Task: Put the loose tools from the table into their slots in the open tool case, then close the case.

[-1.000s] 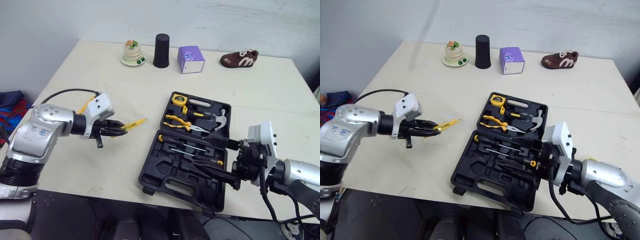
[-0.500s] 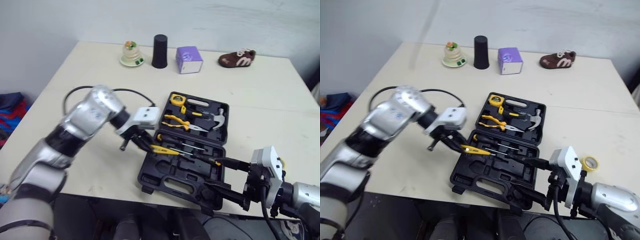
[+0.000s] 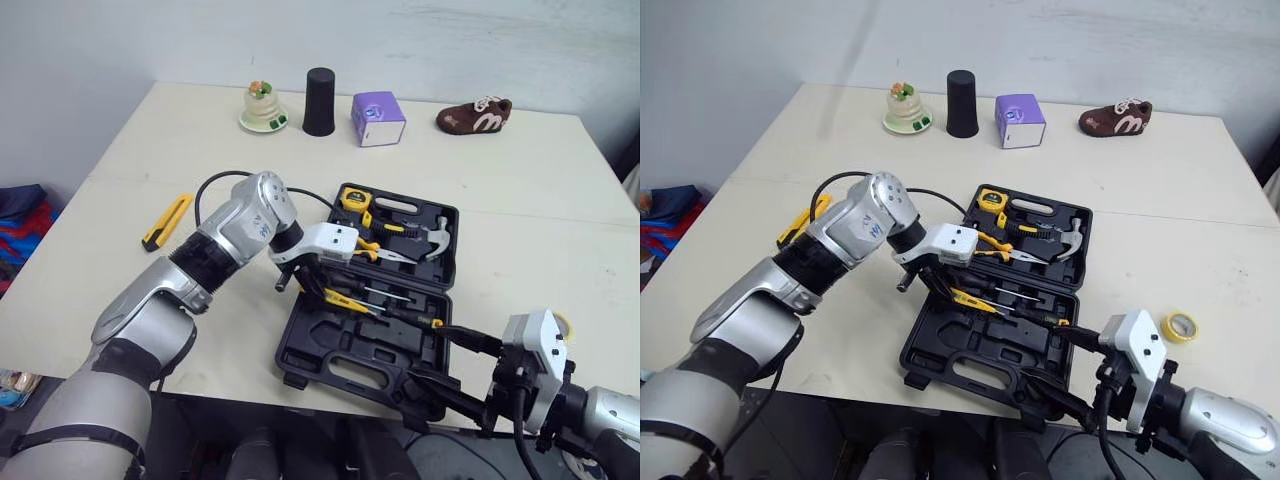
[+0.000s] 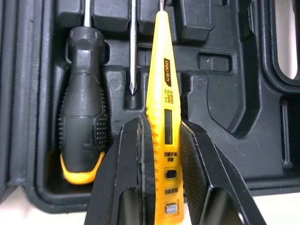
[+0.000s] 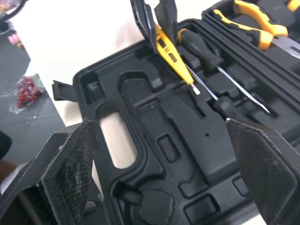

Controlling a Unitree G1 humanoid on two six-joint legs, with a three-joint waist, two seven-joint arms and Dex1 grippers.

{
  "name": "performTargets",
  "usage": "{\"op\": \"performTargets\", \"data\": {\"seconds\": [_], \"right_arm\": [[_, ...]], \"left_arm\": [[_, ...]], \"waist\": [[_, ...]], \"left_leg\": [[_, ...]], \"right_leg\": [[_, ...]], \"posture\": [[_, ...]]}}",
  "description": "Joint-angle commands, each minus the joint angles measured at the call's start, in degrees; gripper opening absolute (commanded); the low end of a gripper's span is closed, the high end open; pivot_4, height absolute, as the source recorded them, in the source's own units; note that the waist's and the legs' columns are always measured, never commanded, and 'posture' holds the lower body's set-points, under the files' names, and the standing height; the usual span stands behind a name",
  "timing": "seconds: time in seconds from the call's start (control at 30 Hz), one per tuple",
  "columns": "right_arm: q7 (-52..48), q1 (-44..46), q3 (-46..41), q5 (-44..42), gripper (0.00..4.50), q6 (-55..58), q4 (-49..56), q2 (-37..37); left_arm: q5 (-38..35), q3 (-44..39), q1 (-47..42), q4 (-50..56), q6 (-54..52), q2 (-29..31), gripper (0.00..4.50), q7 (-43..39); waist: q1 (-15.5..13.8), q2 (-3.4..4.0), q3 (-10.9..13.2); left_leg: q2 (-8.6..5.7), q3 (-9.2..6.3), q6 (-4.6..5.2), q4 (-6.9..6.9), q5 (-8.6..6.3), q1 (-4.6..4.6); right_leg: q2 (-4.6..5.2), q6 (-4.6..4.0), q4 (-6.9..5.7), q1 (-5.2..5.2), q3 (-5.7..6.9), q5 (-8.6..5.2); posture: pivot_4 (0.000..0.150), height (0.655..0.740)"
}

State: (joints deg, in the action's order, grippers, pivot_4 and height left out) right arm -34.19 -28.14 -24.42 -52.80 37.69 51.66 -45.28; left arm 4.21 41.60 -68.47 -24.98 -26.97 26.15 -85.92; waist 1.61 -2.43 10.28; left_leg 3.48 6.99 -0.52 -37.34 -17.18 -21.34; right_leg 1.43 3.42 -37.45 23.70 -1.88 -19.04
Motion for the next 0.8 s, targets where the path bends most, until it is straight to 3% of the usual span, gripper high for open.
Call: {"op": "performTargets", "data": {"seconds": [0.03, 0.8], "right_arm": [[0.33, -0.64, -1.71, 0.16, 4.50, -1.21, 2.56, 0.41], [2.19, -0.91, 0.02, 1.76, 4.50, -1.58, 2.17, 2.97]], "left_arm": [[1.79, -0.50, -0.60, 1.26, -0.21, -1.20, 0.45, -0.36], [5.70, -0.12, 2.19, 7.18, -0.85, -2.03, 0.45, -0.54]], "waist": [[-0.01, 0.00, 0.00], [-0.04, 0.00, 0.00]], "left_leg": [[0.00, 0.00, 0.00, 0.00, 0.00, 0.01], [-0.01, -0.02, -0.01, -0.07, 0.01, 0.08]], "right_leg": [[0.00, 0.00, -0.01, -0.01, 0.00, 0.00], [0.02, 0.00, -0.14, -0.06, 0.01, 0.00]], "posture": [[0.150, 0.7383], [0.150, 0.7383]]}}
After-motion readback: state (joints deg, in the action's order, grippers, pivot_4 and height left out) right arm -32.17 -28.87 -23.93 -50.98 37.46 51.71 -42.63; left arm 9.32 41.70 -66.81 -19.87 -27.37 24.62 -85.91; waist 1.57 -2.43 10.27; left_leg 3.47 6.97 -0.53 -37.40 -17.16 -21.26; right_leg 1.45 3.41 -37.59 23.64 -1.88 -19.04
